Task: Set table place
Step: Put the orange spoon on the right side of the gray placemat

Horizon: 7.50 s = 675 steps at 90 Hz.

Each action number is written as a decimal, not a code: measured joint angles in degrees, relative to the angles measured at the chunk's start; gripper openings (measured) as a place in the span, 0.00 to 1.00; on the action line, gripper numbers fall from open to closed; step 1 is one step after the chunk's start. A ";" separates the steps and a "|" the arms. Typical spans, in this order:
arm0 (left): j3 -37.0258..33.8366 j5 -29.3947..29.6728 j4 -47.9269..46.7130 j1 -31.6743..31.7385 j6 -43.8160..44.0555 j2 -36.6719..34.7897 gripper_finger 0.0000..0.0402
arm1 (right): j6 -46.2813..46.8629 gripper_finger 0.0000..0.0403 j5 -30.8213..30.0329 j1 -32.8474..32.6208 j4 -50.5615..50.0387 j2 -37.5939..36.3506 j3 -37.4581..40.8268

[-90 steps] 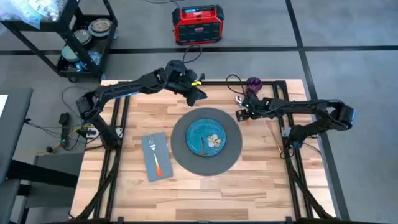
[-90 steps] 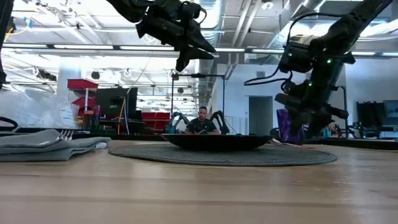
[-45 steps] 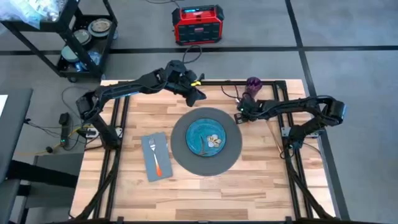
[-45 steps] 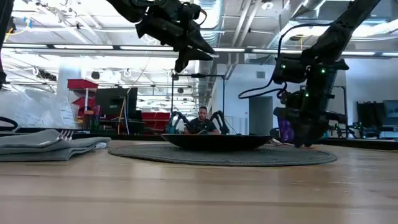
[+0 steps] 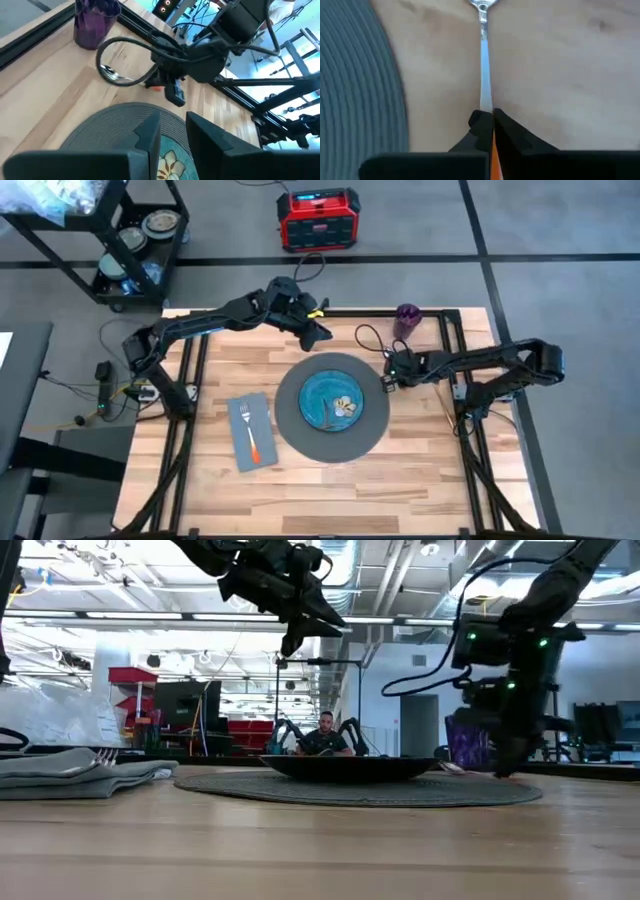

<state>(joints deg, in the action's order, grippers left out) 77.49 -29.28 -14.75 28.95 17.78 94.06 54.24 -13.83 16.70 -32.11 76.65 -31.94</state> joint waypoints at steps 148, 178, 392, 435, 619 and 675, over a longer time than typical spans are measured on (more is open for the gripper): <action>0.00 3.23 2.27 -0.07 3.49 0.00 0.19 | 7.58 0.38 -6.43 -1.63 4.65 -7.16 -1.87; 0.00 4.92 2.66 -0.09 -0.82 0.00 0.19 | 13.49 0.62 -8.78 -1.15 3.71 6.57 -5.77; 0.00 5.27 2.12 0.04 -4.63 0.00 0.19 | 32.53 0.08 -10.09 -21.05 6.54 13.26 -11.44; 0.00 5.27 2.12 0.04 -4.68 0.00 0.19 | 32.41 0.10 -17.76 -21.08 -4.05 6.61 -12.05; 0.00 5.27 -3.89 -0.11 -7.08 0.00 0.19 | 20.38 0.00 -11.85 -16.30 0.69 10.18 -12.66; 0.00 5.27 -4.24 -0.11 -7.17 0.00 0.19 | 25.19 0.00 -6.52 -19.30 5.54 8.85 -16.53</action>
<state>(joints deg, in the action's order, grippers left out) 77.49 -24.01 -18.98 28.84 10.62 94.06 79.42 -20.35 -2.59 -26.57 85.50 -48.47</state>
